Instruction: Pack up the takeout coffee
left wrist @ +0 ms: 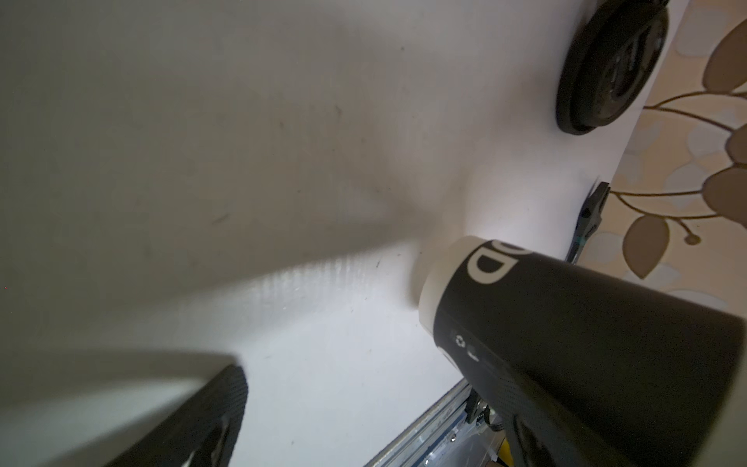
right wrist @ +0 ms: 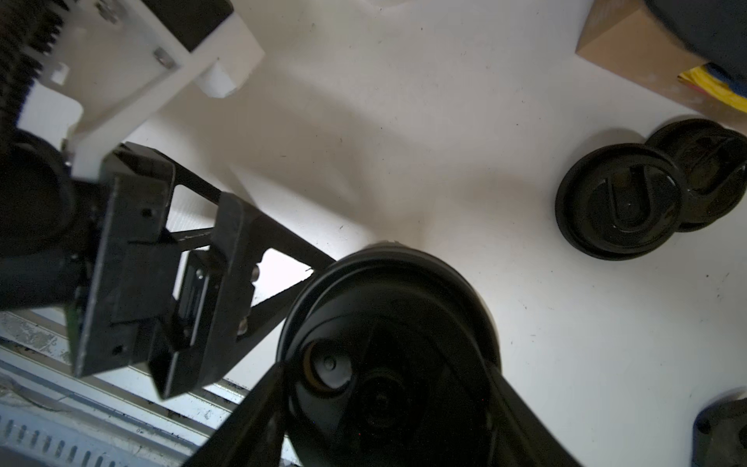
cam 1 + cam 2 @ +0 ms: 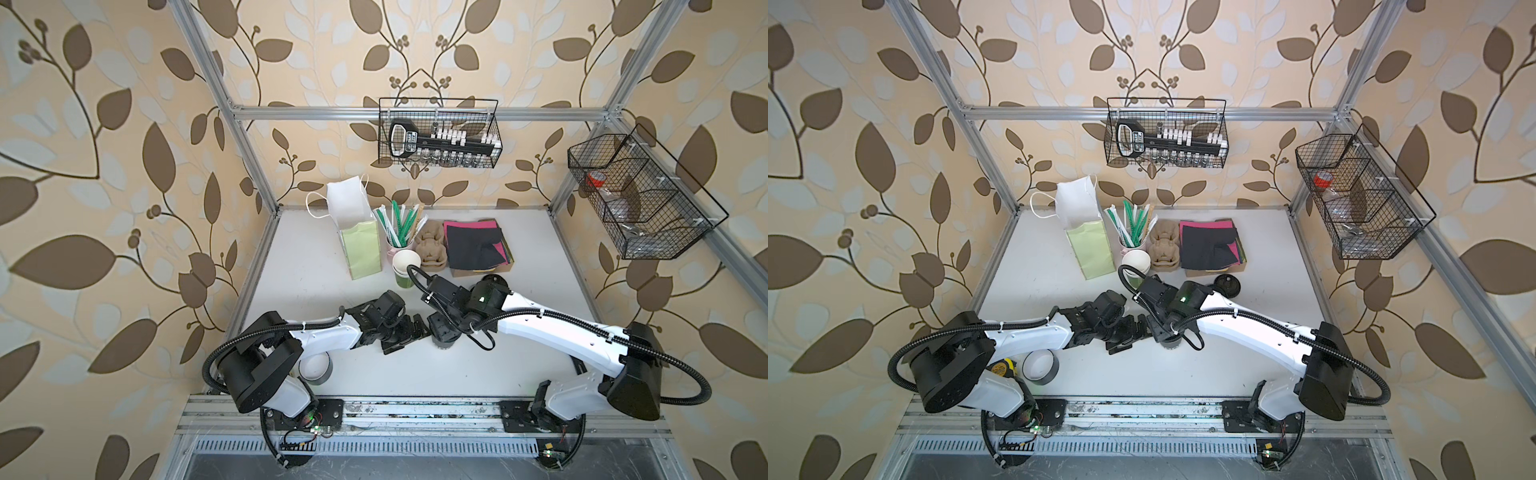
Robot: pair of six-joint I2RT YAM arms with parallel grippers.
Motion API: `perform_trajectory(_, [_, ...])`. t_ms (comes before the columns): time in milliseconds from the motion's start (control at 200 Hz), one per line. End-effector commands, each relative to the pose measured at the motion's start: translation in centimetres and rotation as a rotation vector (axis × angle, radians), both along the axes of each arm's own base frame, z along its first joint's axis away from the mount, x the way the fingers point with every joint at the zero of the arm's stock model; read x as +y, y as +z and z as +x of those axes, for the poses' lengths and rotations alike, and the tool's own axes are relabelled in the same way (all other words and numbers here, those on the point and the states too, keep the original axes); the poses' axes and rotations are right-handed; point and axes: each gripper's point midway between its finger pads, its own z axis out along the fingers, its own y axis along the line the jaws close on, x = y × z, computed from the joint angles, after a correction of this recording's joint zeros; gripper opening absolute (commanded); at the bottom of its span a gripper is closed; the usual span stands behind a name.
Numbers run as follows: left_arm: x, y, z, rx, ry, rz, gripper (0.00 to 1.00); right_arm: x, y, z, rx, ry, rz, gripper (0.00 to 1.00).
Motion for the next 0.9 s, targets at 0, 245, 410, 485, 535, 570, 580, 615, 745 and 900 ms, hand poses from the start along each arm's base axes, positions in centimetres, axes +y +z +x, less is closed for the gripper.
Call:
perform_trajectory(0, [-0.5,-0.4,-0.4,0.012,-0.013,-0.007,0.99,0.0,0.0,-0.5,0.009,-0.004,0.024,0.61])
perform_trajectory(245, [-0.1,-0.3,-0.2,-0.006,-0.018,0.021,0.99,-0.3,0.6,-0.6,-0.010,-0.018,0.047,0.60])
perform_trajectory(410, [0.8,2.0,0.3,-0.077,-0.009,0.050,0.99,-1.4,2.1,-0.5,-0.055,-0.042,0.052,0.60])
perform_trajectory(485, [1.9,3.3,0.6,-0.125,0.005,0.090,0.99,-1.9,2.0,-1.0,-0.047,-0.062,0.068,0.60])
perform_trajectory(535, [2.8,4.3,0.8,-0.166,0.016,0.120,0.99,-2.2,2.0,-1.3,-0.050,-0.076,0.087,0.60])
perform_trajectory(570, [3.6,4.9,0.9,-0.193,0.026,0.147,0.99,-2.3,2.0,-1.4,-0.058,-0.078,0.104,0.60])
perform_trajectory(580, [3.8,5.1,0.9,-0.201,0.028,0.155,0.99,-2.3,2.1,-1.4,-0.062,-0.080,0.111,0.60])
perform_trajectory(615, [4.6,5.7,1.0,-0.227,0.038,0.184,0.99,-2.5,2.0,-1.5,-0.067,-0.083,0.122,0.60])
perform_trajectory(745, [7.2,7.6,1.3,-0.313,0.074,0.266,0.99,-2.7,1.4,-1.8,-0.064,-0.088,0.140,0.61])
perform_trajectory(900, [8.9,8.3,1.2,-0.353,0.078,0.327,0.99,-2.4,0.5,-2.0,-0.045,-0.091,0.143,0.61])
